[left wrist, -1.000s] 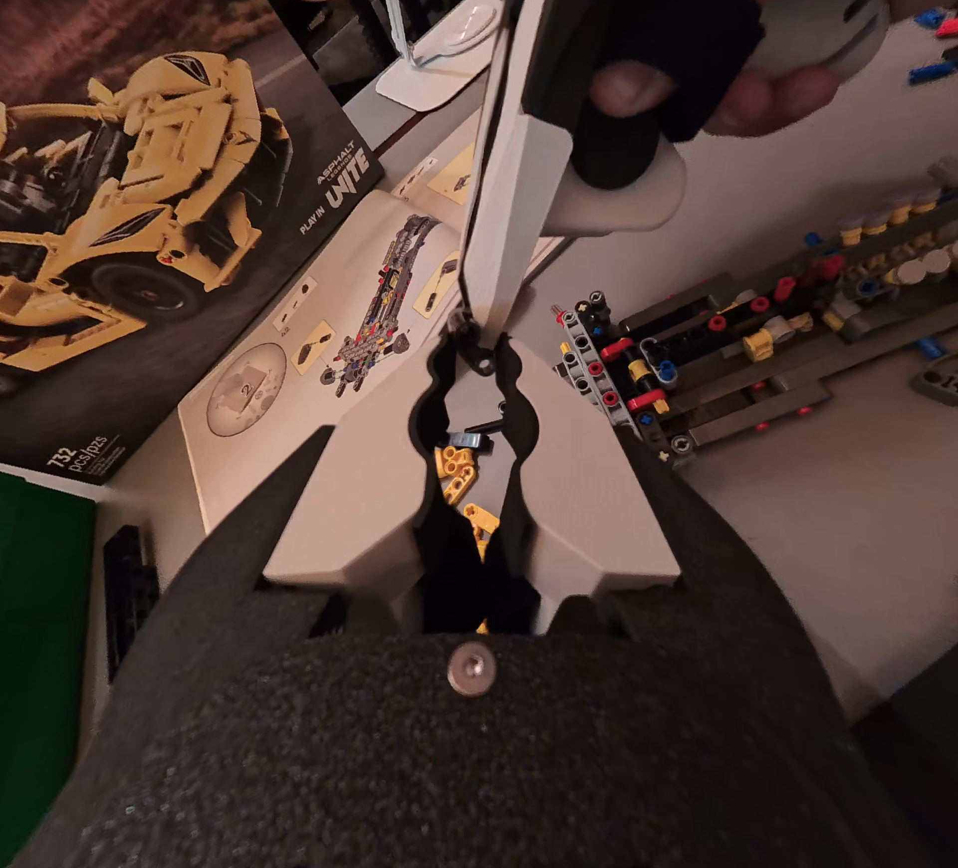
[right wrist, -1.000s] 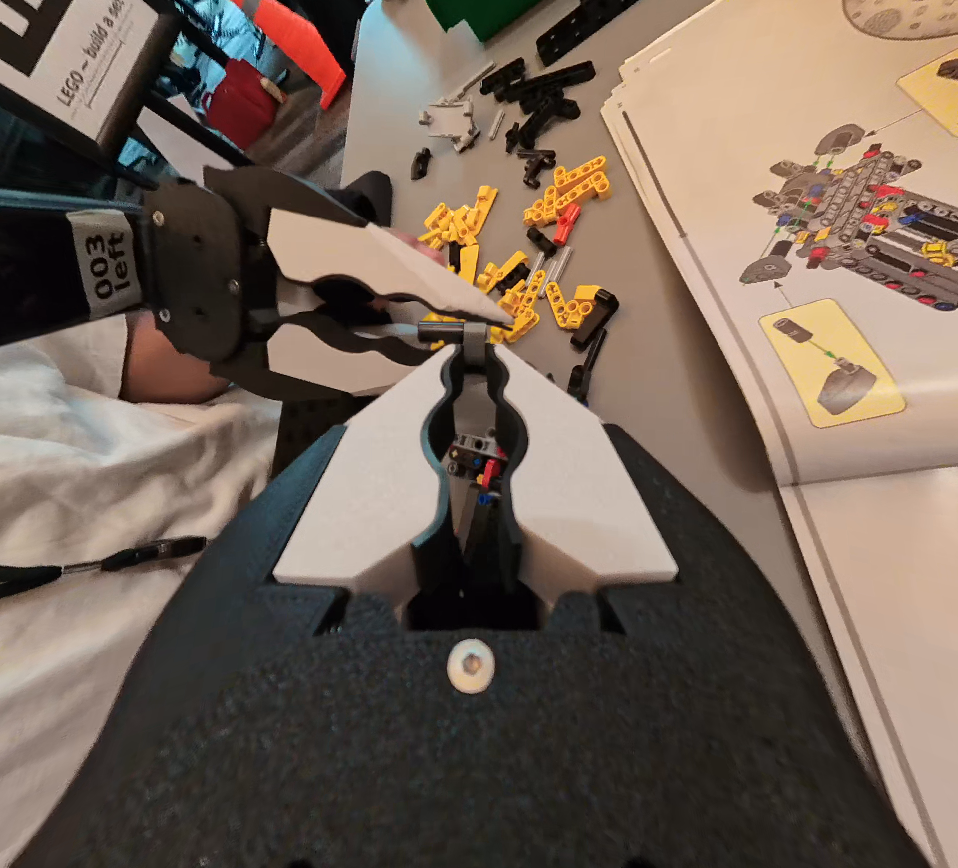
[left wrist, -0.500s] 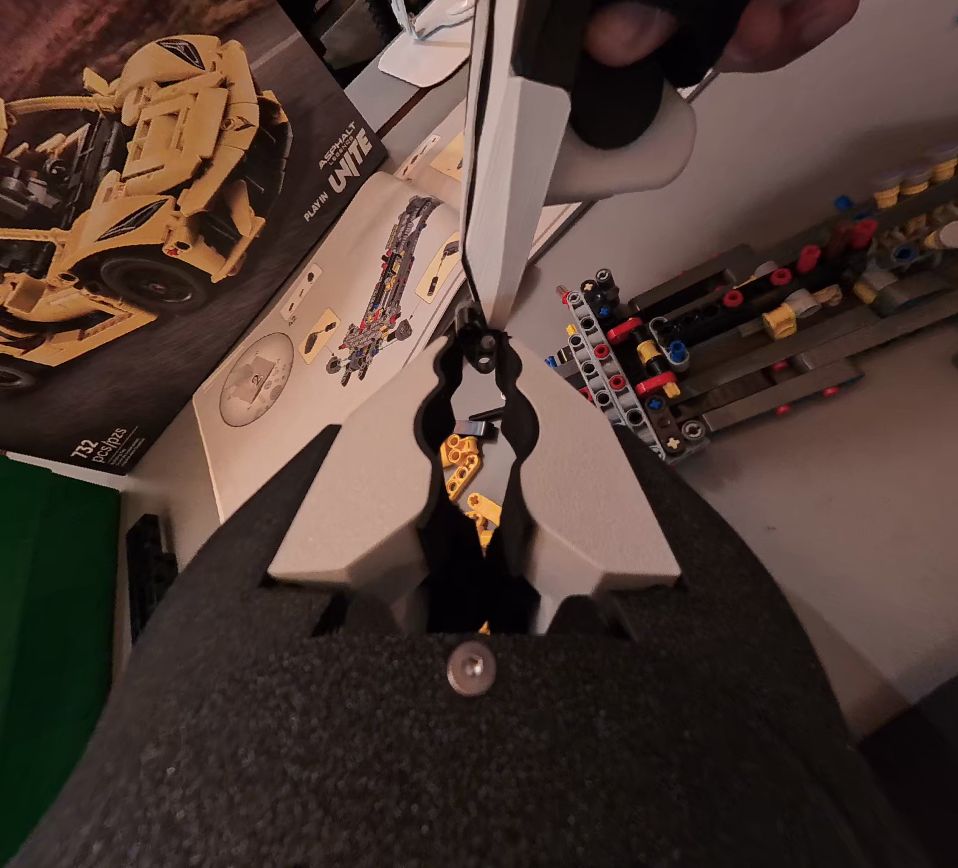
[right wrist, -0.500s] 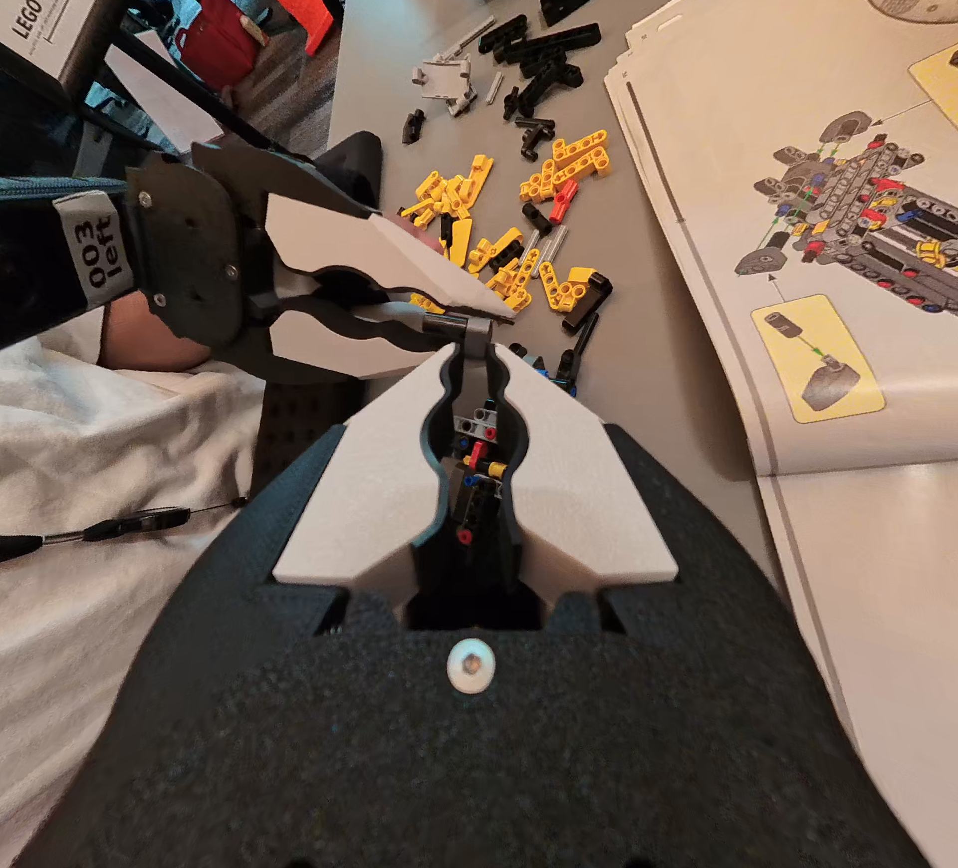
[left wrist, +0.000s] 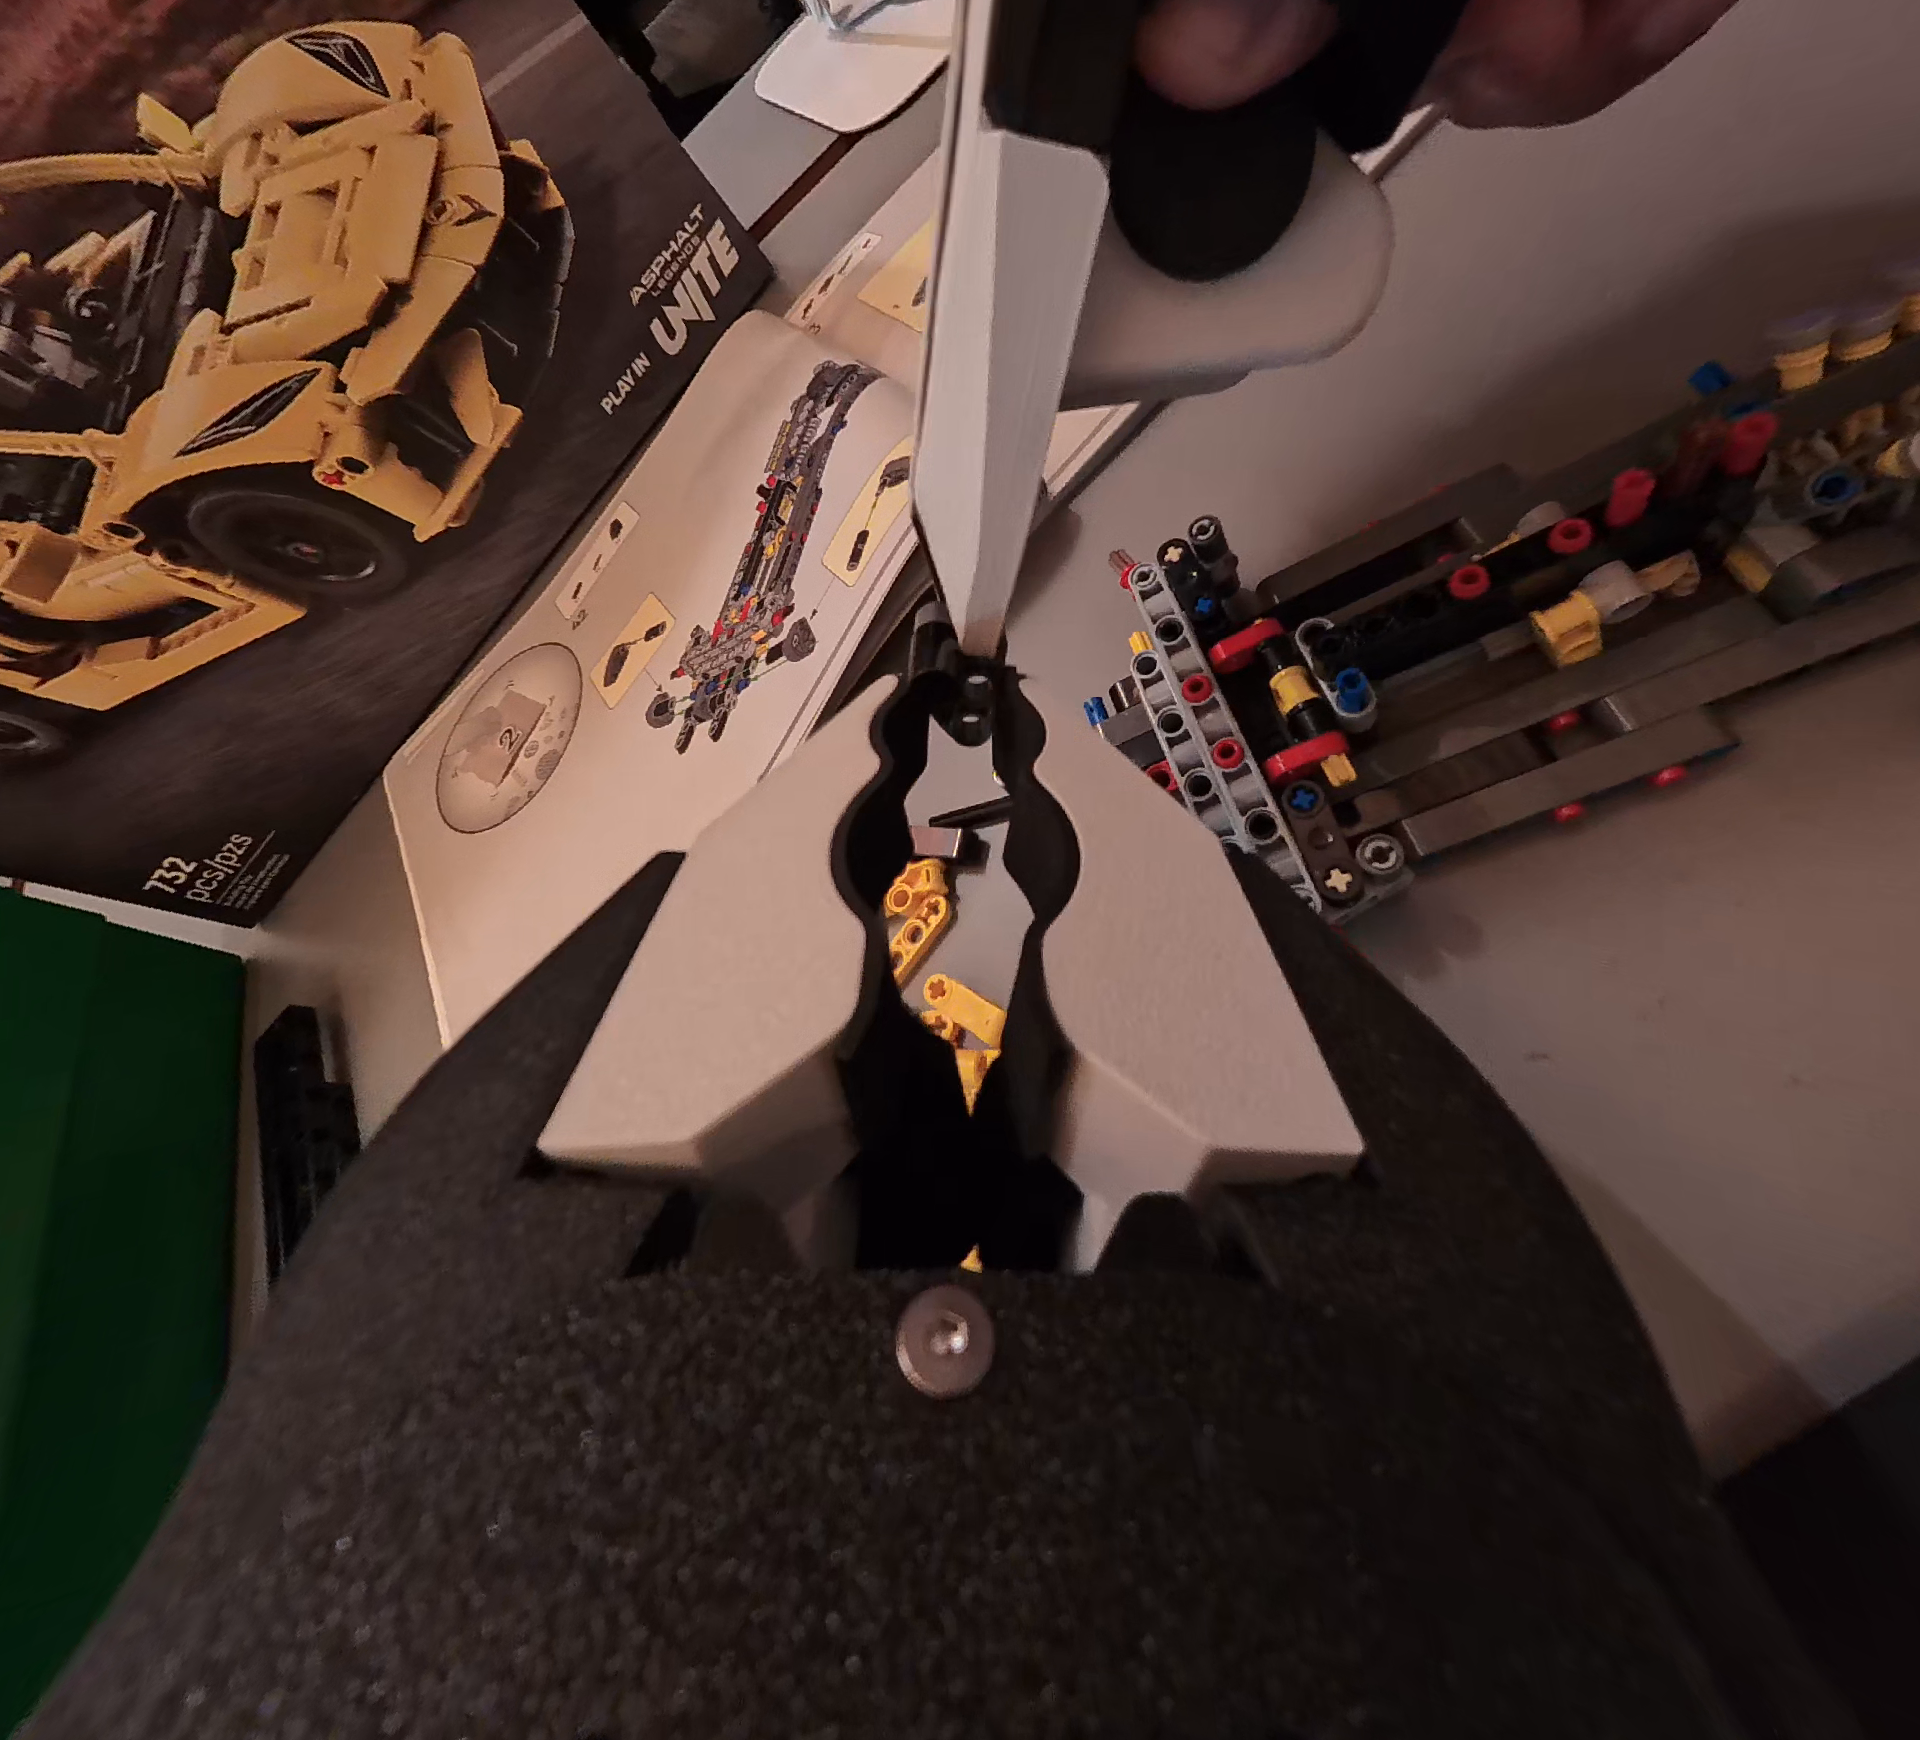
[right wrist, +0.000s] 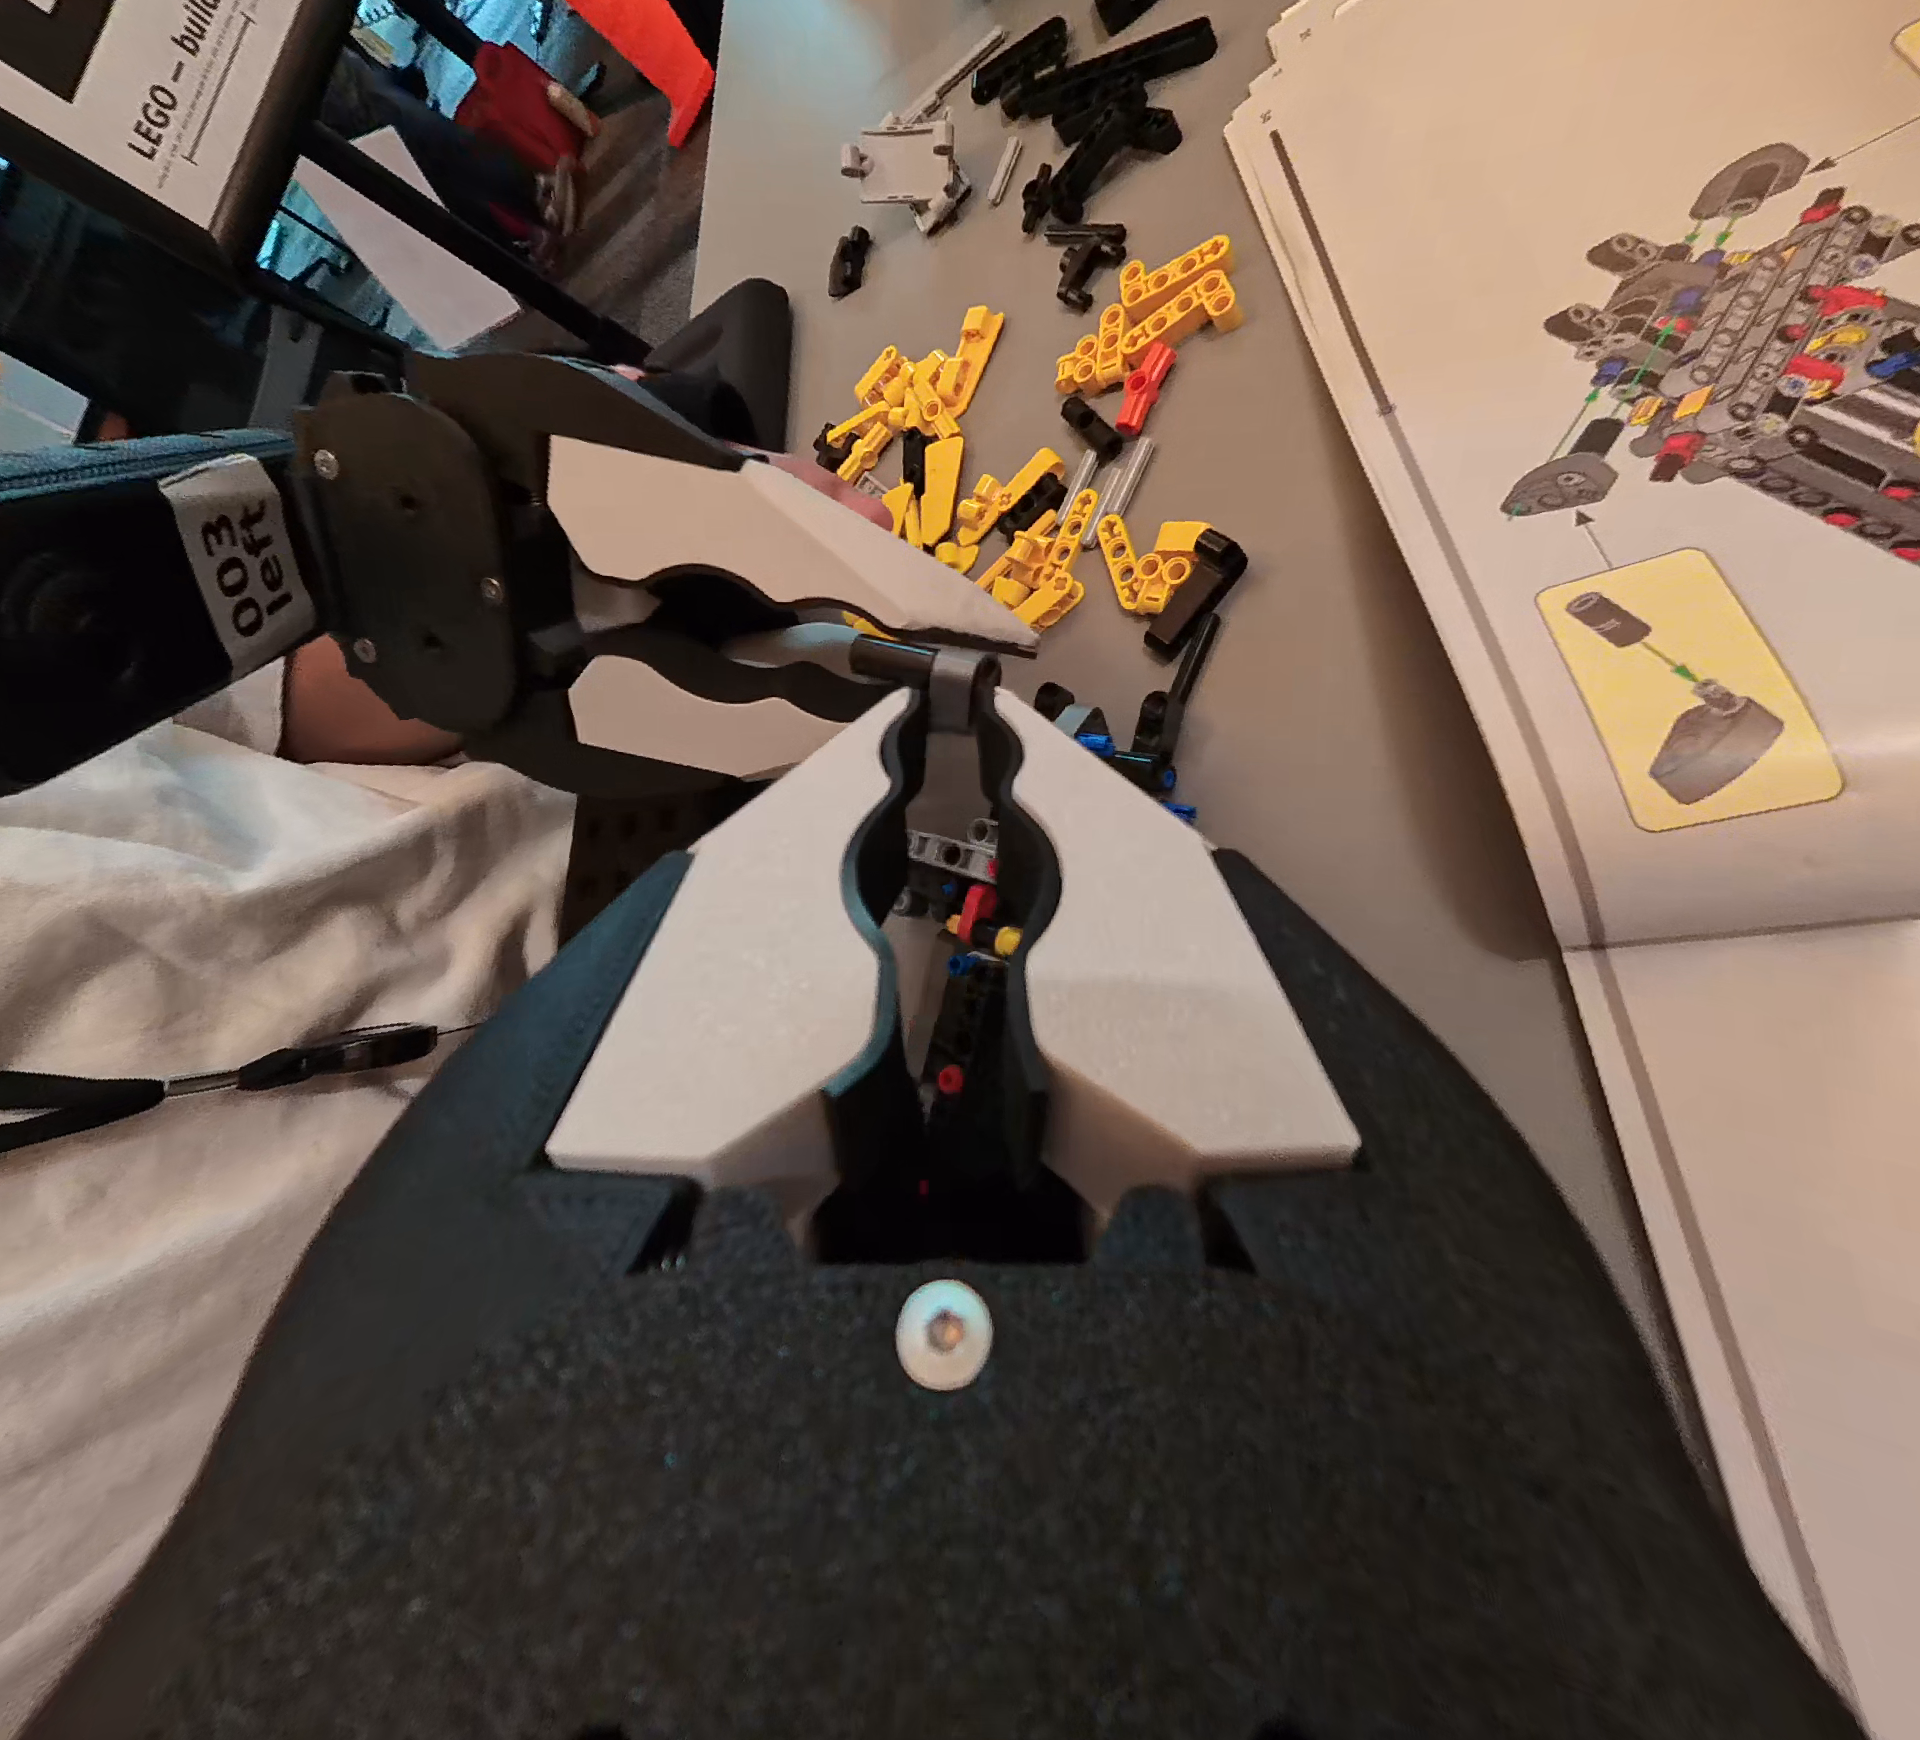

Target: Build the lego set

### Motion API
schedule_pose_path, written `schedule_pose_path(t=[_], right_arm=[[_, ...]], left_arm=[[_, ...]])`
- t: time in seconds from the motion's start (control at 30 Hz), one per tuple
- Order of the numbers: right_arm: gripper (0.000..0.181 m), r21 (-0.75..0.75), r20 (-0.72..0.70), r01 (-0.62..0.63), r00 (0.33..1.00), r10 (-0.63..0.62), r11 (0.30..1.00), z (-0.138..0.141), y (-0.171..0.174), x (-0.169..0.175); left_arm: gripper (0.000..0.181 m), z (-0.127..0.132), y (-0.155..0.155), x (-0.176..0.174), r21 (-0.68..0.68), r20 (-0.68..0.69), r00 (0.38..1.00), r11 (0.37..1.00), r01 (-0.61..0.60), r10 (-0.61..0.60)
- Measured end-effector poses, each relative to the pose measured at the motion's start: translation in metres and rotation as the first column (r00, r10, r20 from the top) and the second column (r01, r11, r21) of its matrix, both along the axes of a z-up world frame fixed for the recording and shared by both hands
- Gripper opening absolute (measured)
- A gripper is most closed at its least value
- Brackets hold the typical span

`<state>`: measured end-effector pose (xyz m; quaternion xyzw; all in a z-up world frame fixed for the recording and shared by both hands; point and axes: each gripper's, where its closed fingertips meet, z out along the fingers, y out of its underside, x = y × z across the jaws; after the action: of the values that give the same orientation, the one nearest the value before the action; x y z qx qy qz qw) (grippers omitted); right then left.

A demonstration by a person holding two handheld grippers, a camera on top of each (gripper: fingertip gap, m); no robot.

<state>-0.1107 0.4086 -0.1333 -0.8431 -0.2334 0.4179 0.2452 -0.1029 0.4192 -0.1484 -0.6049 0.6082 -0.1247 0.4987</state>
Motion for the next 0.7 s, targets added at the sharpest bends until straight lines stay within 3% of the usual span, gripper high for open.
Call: schedule_pose_path(t=[0.23,0.37,0.43,0.53,0.7], right_arm=[[0.006,0.003,0.032,0.005,0.999,-0.005,1.000,0.000,0.002,0.002],[0.006,0.050,0.216,0.000,0.976,-0.011,0.999,-0.018,0.008,0.020],[0.007,0.006,0.280,-0.010,0.960,0.008,1.000,-0.029,0.008,0.026],[0.007,-0.136,0.335,0.036,0.942,0.012,0.990,-0.044,0.010,0.029],[0.007,-0.263,0.432,0.046,0.899,0.075,0.964,-0.057,0.010,0.029]], left_arm=[[0.011,0.001,0.002,0.001,0.006,-0.005,1.000,1.000,-0.009,0.009],[0.013,-0.012,-0.007,-0.011,-0.251,0.012,1.000,0.968,0.004,-0.001],[0.025,-0.020,-0.014,-0.017,-0.371,0.008,1.000,0.928,0.018,-0.016],[0.026,-0.027,-0.019,-0.019,-0.402,-0.021,0.999,0.915,0.023,-0.034],[0.009,-0.044,-0.019,-0.019,-0.387,-0.128,0.991,0.922,-0.022,-0.030]])
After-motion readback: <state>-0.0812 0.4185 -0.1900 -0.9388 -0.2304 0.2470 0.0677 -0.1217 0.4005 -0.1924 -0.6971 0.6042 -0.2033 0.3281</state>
